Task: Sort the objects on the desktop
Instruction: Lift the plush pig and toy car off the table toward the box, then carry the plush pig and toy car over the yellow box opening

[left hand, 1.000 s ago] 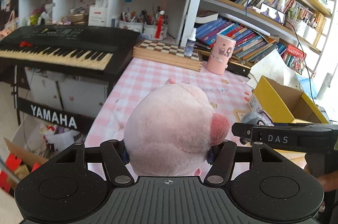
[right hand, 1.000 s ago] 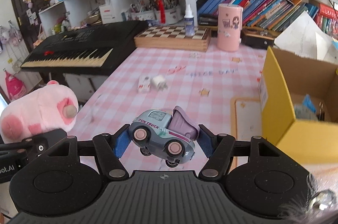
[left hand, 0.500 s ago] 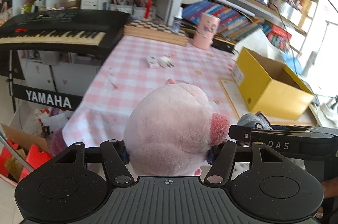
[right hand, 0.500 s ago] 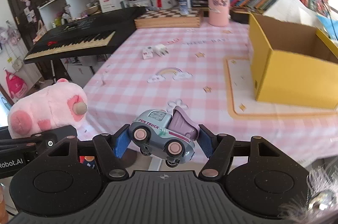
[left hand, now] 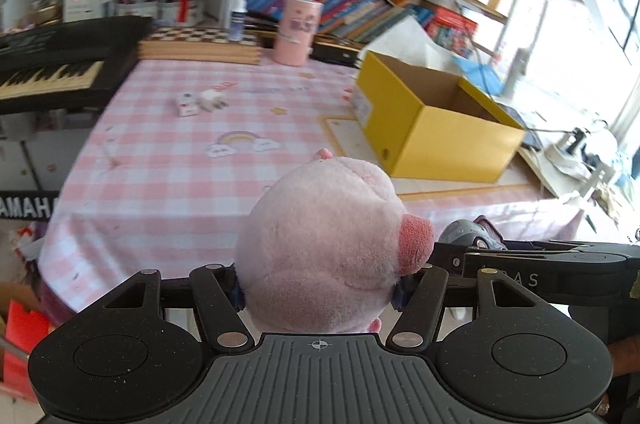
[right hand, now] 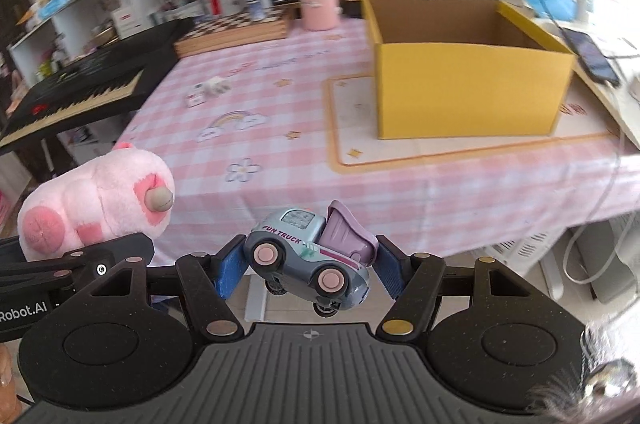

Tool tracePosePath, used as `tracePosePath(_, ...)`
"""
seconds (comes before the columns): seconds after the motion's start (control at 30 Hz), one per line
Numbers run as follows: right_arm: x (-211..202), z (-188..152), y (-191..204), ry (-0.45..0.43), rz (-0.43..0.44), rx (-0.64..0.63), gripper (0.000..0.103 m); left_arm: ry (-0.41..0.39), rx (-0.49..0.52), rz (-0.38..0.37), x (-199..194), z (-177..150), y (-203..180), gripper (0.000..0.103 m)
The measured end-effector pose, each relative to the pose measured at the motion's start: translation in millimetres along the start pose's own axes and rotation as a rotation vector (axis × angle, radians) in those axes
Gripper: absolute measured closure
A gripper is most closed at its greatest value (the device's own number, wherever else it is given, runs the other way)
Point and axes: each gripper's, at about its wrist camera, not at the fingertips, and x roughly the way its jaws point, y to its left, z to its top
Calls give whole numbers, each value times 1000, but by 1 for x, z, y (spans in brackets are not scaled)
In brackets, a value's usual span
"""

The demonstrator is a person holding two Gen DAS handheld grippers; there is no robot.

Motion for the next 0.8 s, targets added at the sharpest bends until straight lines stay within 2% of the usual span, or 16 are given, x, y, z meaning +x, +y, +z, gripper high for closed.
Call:
tracePosePath(0.37, -2, 4, -30, -4, -49, 58, 39, 22, 58, -57, 24, 13, -26, 41)
tracePosePath(0.8, 10, 30, -81, 8, -77, 116, 39, 28, 98, -84, 60, 39, -63, 41)
